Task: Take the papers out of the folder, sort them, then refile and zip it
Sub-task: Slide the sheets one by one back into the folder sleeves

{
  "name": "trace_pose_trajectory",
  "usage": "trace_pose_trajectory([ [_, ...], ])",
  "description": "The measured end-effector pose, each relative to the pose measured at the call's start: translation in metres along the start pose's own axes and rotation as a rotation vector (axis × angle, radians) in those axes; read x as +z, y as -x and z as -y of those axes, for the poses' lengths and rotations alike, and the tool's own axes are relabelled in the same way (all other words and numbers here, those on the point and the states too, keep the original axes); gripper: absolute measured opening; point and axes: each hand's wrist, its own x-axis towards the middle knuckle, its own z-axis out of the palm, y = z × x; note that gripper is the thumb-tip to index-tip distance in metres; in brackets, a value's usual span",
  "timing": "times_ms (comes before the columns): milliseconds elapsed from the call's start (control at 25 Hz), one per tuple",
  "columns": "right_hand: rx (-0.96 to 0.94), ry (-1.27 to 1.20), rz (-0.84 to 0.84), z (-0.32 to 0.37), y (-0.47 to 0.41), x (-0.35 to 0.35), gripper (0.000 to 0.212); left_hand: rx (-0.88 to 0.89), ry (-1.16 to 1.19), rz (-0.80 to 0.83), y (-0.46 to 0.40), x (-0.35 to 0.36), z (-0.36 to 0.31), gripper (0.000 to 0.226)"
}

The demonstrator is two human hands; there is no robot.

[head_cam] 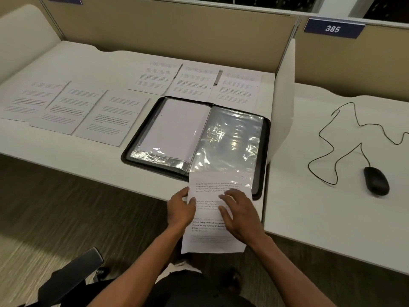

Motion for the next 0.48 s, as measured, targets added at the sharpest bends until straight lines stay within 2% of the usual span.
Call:
trace_pose_trajectory([
  [160,-0.004,0.096,0.210,0.000,-0.005,0.017,0.062,0.008,-0.010,0.015,-0.004,-0.003,0.002,0.035],
  [320,0.026,0.117,0.277,-0.006,0.001,0.021,0.078,0.097,-0.077,0.041,-0.011,-0.006,0.004,0.044],
  [480,0.048,0.147,0.262,-0.005,-0.002,0.021,0.072,0.123,-0.099,0.040,-0.017,-0.006,0.010,0.047],
])
